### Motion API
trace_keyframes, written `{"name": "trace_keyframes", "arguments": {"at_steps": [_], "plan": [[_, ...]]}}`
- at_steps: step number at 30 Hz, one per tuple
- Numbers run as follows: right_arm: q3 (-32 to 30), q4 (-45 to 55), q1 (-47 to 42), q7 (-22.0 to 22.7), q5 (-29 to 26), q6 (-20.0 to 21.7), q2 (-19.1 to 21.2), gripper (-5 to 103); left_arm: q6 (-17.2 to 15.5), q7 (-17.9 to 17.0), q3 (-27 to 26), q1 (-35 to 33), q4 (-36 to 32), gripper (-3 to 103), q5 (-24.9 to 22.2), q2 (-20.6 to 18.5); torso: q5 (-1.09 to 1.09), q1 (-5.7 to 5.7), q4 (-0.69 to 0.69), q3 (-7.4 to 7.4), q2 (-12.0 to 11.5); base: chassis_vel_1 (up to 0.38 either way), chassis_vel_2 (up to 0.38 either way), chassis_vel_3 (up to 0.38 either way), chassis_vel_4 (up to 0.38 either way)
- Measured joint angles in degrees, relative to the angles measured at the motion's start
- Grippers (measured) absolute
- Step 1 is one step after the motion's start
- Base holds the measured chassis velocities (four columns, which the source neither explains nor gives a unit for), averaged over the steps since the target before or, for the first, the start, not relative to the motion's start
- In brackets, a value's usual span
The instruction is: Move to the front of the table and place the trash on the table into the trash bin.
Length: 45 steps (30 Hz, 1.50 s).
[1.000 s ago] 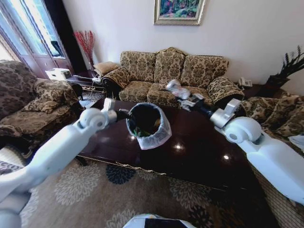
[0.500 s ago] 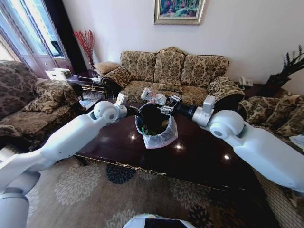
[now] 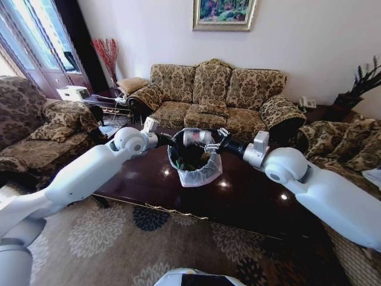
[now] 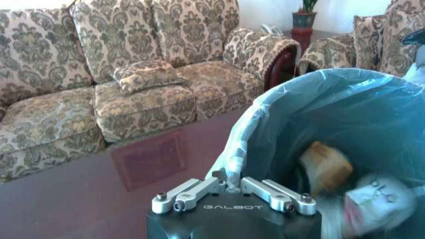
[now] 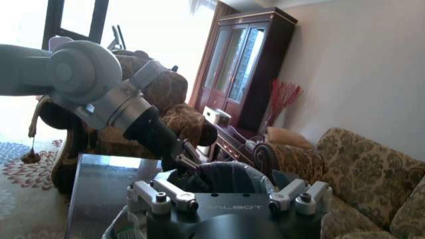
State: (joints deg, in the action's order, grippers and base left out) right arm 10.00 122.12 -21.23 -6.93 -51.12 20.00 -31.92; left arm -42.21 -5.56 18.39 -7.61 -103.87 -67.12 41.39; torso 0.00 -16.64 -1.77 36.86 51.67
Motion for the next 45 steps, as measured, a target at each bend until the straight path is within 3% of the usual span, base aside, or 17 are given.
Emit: {"name": "trace_keyframes", "arguments": {"at_steps": [7, 10, 13, 14, 16, 17, 18, 22, 24, 26, 28, 29, 31, 34, 35, 40, 45], "plan": [[-3.1, 1.7, -3.3, 5.3, -1.6, -1.7, 1.1, 100, 0.0, -1.8, -0.7, -0.6, -0.9, 0, 0.2, 0.4, 0.01, 0.00, 0.01, 0.00, 0.0, 0.000, 0.000, 0.000, 0.000], [-6.2, 2.9, -5.5, 13.3, -4.0, -2.8, 2.1, 100, 0.0, -3.9, -7.1, -4.0, -1.7, 0, 1.1, 0.0, 0.00, 0.00, 0.02, 0.00, 0.0, 0.000, 0.000, 0.000, 0.000], [-9.0, 2.8, -7.3, 17.9, -4.2, -3.9, 3.2, 100, 0.0, -5.0, -12.5, -7.6, -3.3, 0, 1.4, -1.4, 0.00, -0.01, 0.01, 0.00, 0.0, 0.000, 0.000, 0.000, 0.000], [-12.0, 1.4, -8.8, 20.0, -4.2, -4.3, 3.4, 100, 0.1, -5.4, -17.5, -11.7, -5.4, 0, 1.4, -4.0, -0.05, 0.00, 0.04, 0.00, 0.0, 0.000, 0.000, 0.000, 0.000], [-13.4, 0.4, -9.4, 20.6, -4.2, -4.4, 3.3, 100, 0.6, -5.8, -20.3, -14.3, -6.7, 0, 1.4, -5.6, -0.02, 0.00, 0.04, -0.01, 0.0, 0.000, 0.000, 0.000, 0.000], [-17.6, -1.7, -11.4, 21.3, -3.6, -4.5, 3.3, 100, 2.8, -7.6, -25.2, -19.0, -8.5, 0, 2.1, -8.2, 0.01, 0.01, -0.08, 0.00, 0.0, 0.000, 0.000, 0.000, 0.000], [-17.6, -1.7, -11.4, 21.3, -3.6, -4.5, 3.3, 100, 2.8, -7.6, -25.2, -19.0, -8.5, 0, 2.1, -8.2, 0.01, 0.01, -0.08, 0.00, 0.0, 0.000, 0.000, 0.000, 0.000], [-36.7, -6.4, -24.8, 18.7, 1.7, -4.7, 4.2, 100, 7.6, -11.6, -39.2, -29.3, -10.3, 0, 6.3, -9.8, -0.02, 0.00, -0.04, -0.02, 0.0, 0.000, 0.000, 0.000, 0.000], [-39.9, -7.0, -27.7, 17.6, 2.7, -5.0, 4.1, 100, 8.4, -11.5, -41.9, -31.6, -10.7, 0, 6.9, -9.8, -0.01, 0.01, -0.01, -0.01, 0.0, 0.000, 0.000, 0.000, 0.000], [-51.9, -7.3, -38.8, 14.9, 3.8, -5.9, 3.1, 100, 10.6, -7.9, -52.3, -40.3, -11.7, 0, 9.3, -9.5, 0.01, -0.01, 0.08, -0.01, 0.0, 0.000, 0.000, 0.000, 0.000], [-55.3, -6.9, -41.9, 14.4, 3.7, -6.1, 2.7, 100, 10.9, -6.4, -56.1, -43.4, -12.1, 0, 9.8, -9.3, 0.01, -0.01, 0.06, -0.01, 0.0, 0.000, 0.000, 0.000, 0.000], [-61.9, -6.0, -48.6, 13.2, 3.5, -6.8, 1.5, 100, 11.1, -3.8, -64.5, -50.7, -14.1, 0, 10.2, -8.3, 0.02, 0.00, 0.04, -0.01, 0.0, 0.000, 0.000, 0.000, 0.000], [-64.5, -5.5, -51.5, 12.5, 3.6, -7.1, 0.8, 100, 11.1, -2.5, -68.4, -54.5, -15.3, 0, 10.2, -7.7, 0.02, 0.01, 0.04, -0.02, 0.0, 0.000, 0.000, 0.000, 0.000], [-71.3, -3.0, -59.8, 10.5, 4.0, -8.2, -1.6, 100, 9.5, 2.2, -84.6, -70.1, -21.5, 0, 10.1, -4.4, -0.02, 0.02, -0.02, -0.02, 0.0, 0.000, 0.000, 0.000, 0.000], [-72.6, -2.1, -61.2, 9.9, 4.1, -8.3, -2.3, 100, 9.4, 2.9, -87.2, -72.8, -22.7, 0, 10.1, -3.6, -0.02, 0.02, -0.05, -0.02, 0.0, 0.000, 0.000, 0.000, 0.000], [-75.9, 2.0, -65.0, 8.3, 5.8, -8.0, -6.7, 100, 10.3, 4.7, -94.4, -81.1, -27.7, 0, 10.4, 1.3, -0.01, 0.02, -0.03, -0.02, 0.0, 0.000, 0.000, 0.000, 0.000], [-75.9, 9.4, -67.1, 7.0, 9.2, -7.3, -17.9, 100, 11.5, 3.7, -94.2, -81.9, -34.2, 0, 12.4, 10.3, 0.00, 0.01, 0.01, -0.01, 0.0, 0.000, 0.000, 0.000, 0.000]]}}
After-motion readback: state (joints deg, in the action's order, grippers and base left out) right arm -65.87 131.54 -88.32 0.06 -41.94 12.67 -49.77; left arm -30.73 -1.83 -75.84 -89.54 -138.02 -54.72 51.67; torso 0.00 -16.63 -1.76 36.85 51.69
